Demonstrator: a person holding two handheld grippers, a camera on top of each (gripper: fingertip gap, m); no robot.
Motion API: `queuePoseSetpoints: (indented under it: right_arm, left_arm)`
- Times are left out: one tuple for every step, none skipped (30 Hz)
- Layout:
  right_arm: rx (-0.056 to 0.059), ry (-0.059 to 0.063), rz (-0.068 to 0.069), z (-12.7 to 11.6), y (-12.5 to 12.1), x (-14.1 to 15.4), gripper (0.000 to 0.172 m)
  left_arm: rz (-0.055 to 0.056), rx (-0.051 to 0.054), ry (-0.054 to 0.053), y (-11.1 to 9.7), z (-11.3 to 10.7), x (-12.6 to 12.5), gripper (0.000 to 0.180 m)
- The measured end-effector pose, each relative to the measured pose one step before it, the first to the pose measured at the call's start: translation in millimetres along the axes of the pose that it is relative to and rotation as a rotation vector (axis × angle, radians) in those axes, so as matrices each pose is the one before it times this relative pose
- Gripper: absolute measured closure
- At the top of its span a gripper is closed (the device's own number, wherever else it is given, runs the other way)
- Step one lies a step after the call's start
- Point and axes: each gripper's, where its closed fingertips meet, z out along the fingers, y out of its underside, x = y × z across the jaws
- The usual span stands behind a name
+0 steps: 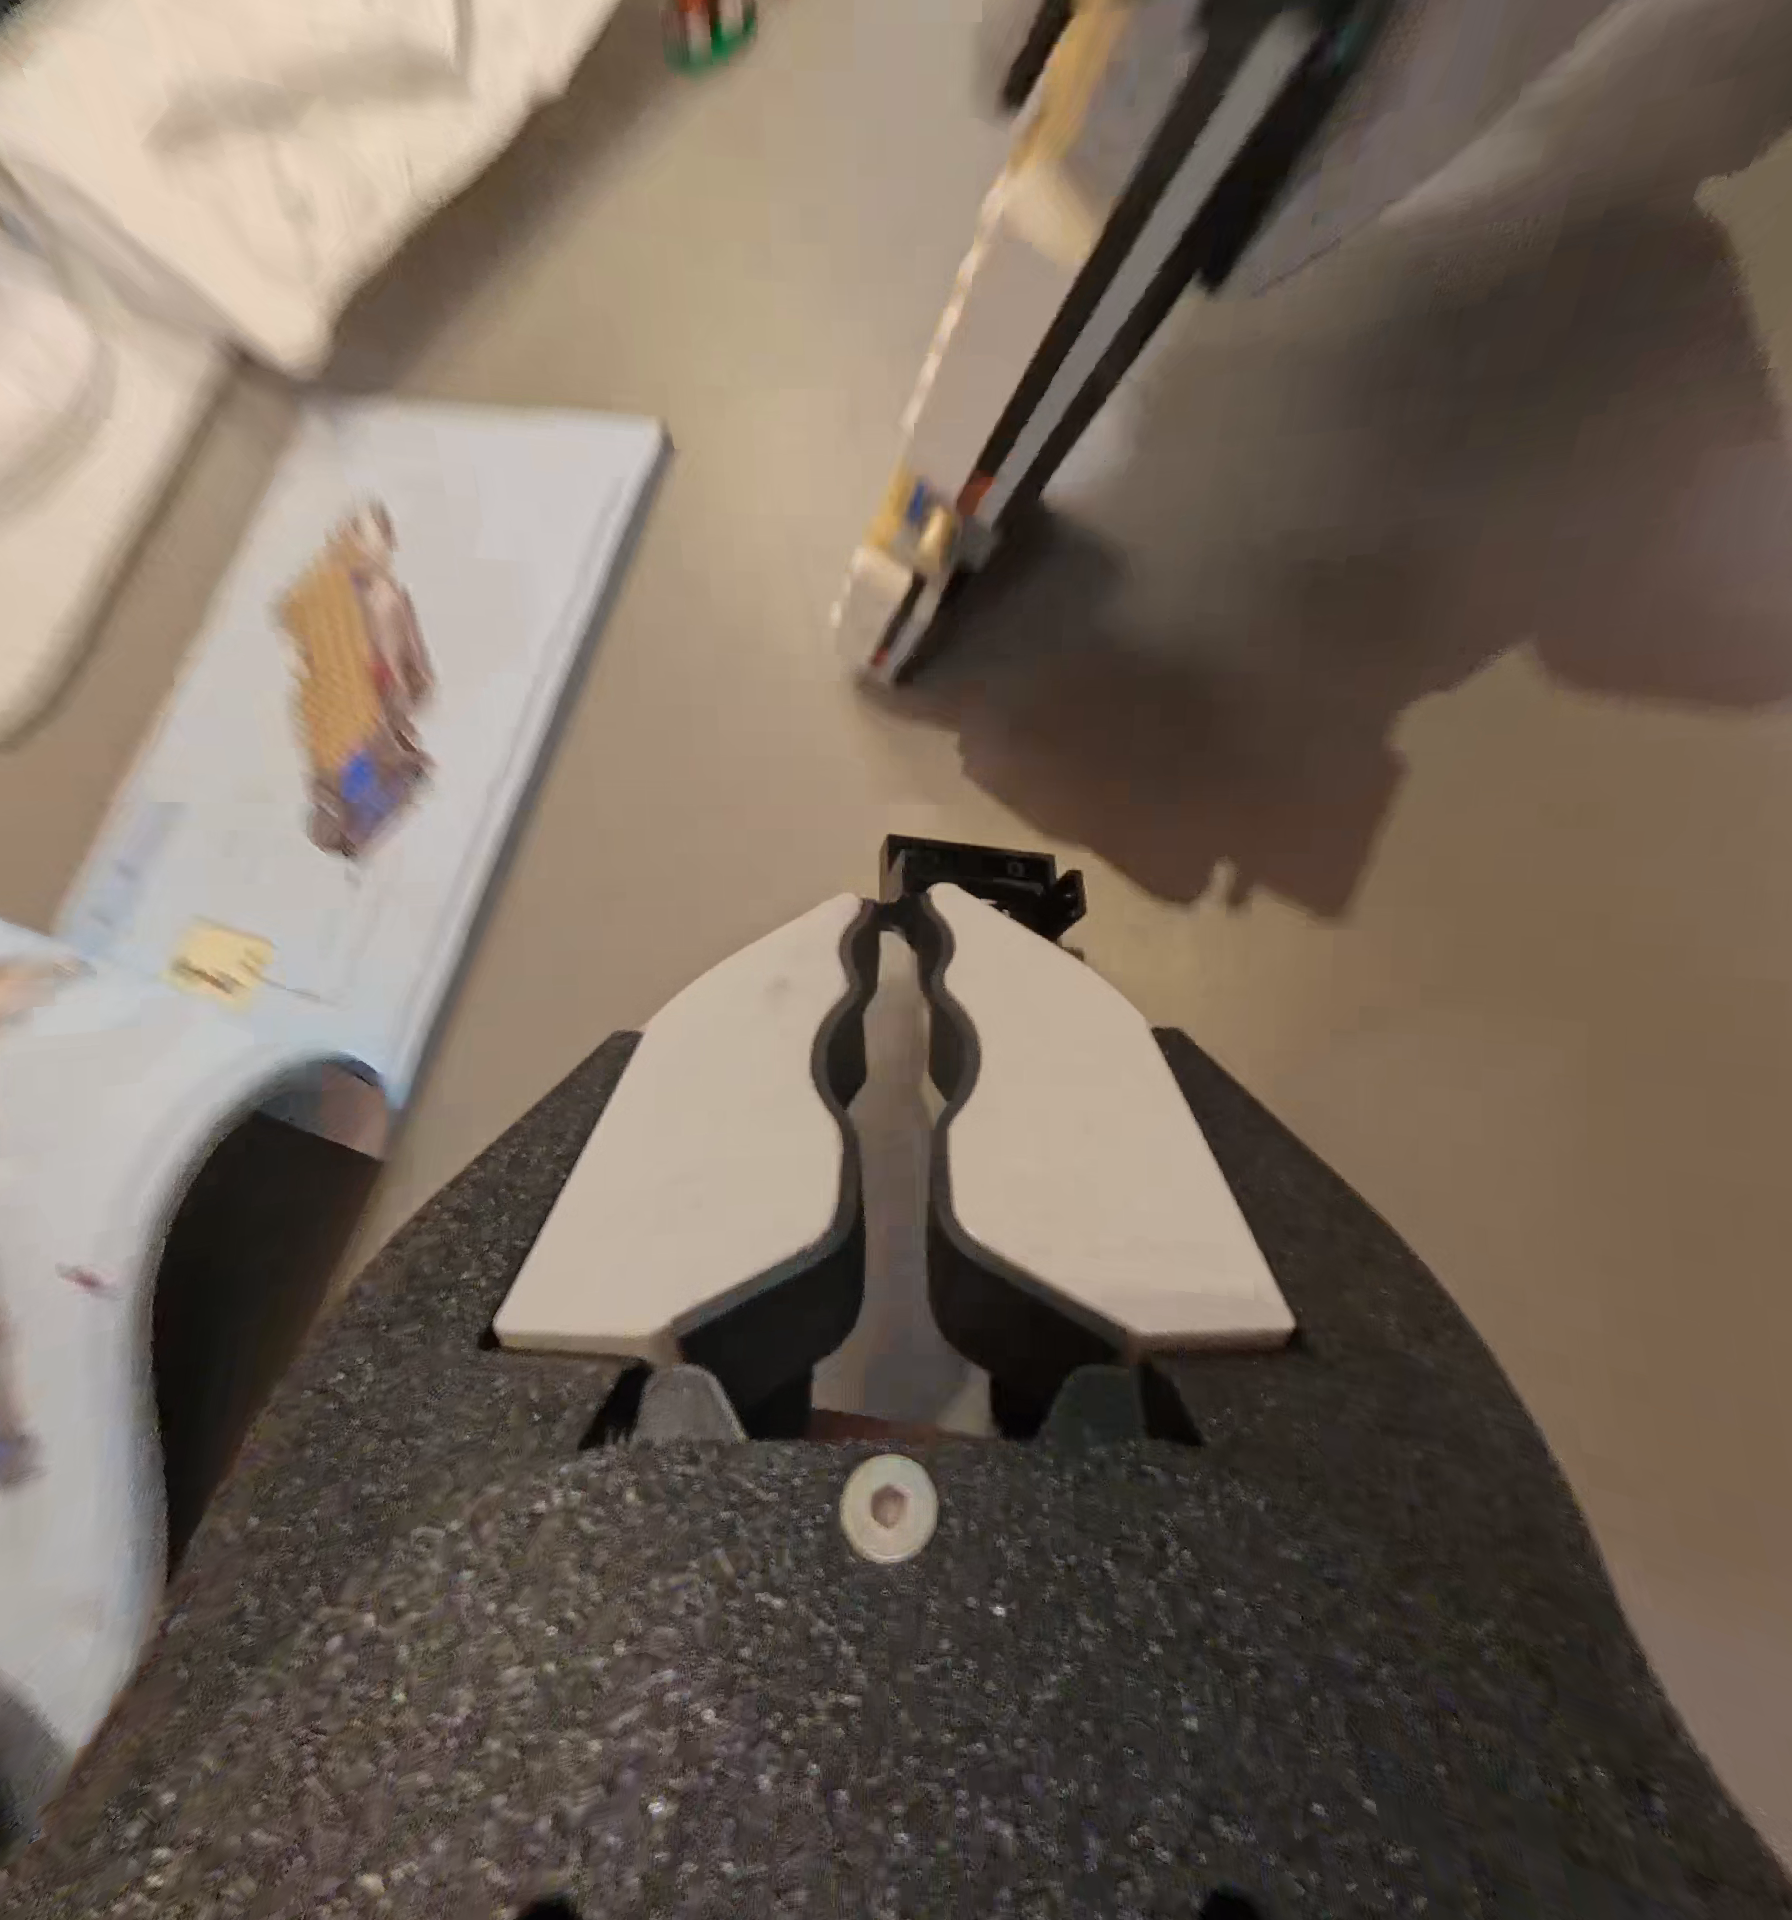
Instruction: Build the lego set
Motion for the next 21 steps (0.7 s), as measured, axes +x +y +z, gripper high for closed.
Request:
queuePoseSetpoints:
  right_arm:
    - [0.0056,-0.0048,0.0050,-0.61,-0.54,-0.22,0.147]
    - [0.0064,-0.0045,0.0036,-0.53,-0.41,-0.29,0.147]
    - [0.0070,-0.0034,0.0006,-0.36,-0.29,-0.32,0.147]
    - [0.0083,-0.0038,-0.0037,-0.36,-0.29,-0.69,0.147]
    - [0.0116,-0.0055,-0.0078,-0.45,-0.58,-1.23,0.147]
    - [0.0156,-0.0078,-0.0099,-0.70,-0.80,-1.66,0.147]
    - [0.0165,-0.0057,-0.0090,-0.62,-0.61,-1.49,0.147]
    - [0.0149,-0.0005,-0.0049,-0.68,-0.45,-0.49,0.147]
    - [0.0101,0.0031,0.0015,-0.40,-0.19,0.39,0.147]
    - [0.0030,0.0060,0.0036,-0.23,0.34,1.23,0.147]
    - [-0.0027,0.0065,-0.0005,0.11,0.77,1.14,0.147]
    - [-0.0061,0.0051,-0.0071,0.20,0.99,0.50,0.147]
    - [-0.0068,0.0035,-0.0120,0.38,1.01,-0.31,0.147]
    - [-0.0042,0.0017,-0.0129,0.57,0.26,-0.87,0.147]
    - [-0.0009,-0.0011,-0.0094,0.42,-0.39,-1.24,0.147]
    - [0.0000,-0.0017,-0.0054,0.54,-0.71,-1.11,0.147]
    - [0.0002,-0.0014,-0.0034,0.49,-0.76,-0.91,0.147]
    - [-0.0014,0.0011,-0.0028,0.34,-0.24,-0.36,0.147]
    - [-0.0026,0.0017,-0.0018,-0.06,0.15,0.15,0.147]
    - [-0.0020,0.0015,0.0003,-0.14,0.39,0.36,0.147]
    - [-0.0002,0.0017,0.0015,-0.21,0.21,0.44,0.147]
  left_arm:
    - [0.0747,0.0502,-0.0424,-10.52,-3.91,-1.40,0.174]
    - [0.0596,0.0471,-0.0363,-11.03,-3.94,-1.61,0.174]
    - [0.0504,0.0447,-0.0426,-11.56,-4.10,-3.24,0.174]
    - [0.0561,0.0549,-0.0514,-13.05,-4.71,-4.62,0.174]
    - [0.0594,0.0574,-0.0491,-13.50,-5.02,-4.59,0.174]
    - [0.0643,0.0595,-0.0520,-14.00,-5.20,-5.10,0.174]
    - [0.0778,0.0661,-0.0472,-14.73,-5.36,-3.70,0.174]
    - [0.0861,0.0634,-0.0365,-14.60,-4.99,-1.57,0.174]
    - [0.0752,0.0529,-0.0326,-13.29,-3.98,-1.29,0.174]
    - [0.0586,0.0350,-0.0171,-10.85,-2.51,0.19,0.174]
    - [0.0502,0.0198,-0.0194,-8.12,-1.34,-0.23,0.174]
    - [0.0510,-0.0002,-0.0231,-4.66,-0.15,-0.66,0.174]
    - [0.0595,-0.0247,-0.0292,-0.35,1.00,-1.15,0.174]
    - [0.0752,-0.0335,-0.0318,1.48,1.44,-0.95,0.174]
    - [0.0818,-0.0402,-0.0277,2.93,1.96,-0.09,0.174]
    - [0.0728,-0.0402,-0.0159,3.23,2.39,1.57,0.174]
    - [0.0456,-0.0160,-0.0049,0.56,1.60,2.64,0.174]
    - [0.0187,0.0069,-0.0046,-2.14,0.30,1.96,0.174]
    - [0.0030,0.0154,-0.0127,-2.83,-0.50,-0.35,0.174]
    - [0.0002,0.0146,-0.0112,-2.33,-1.07,-0.96,0.174]
    - [0.0052,0.0126,-0.0129,-2.29,-0.97,-1.72,0.174]
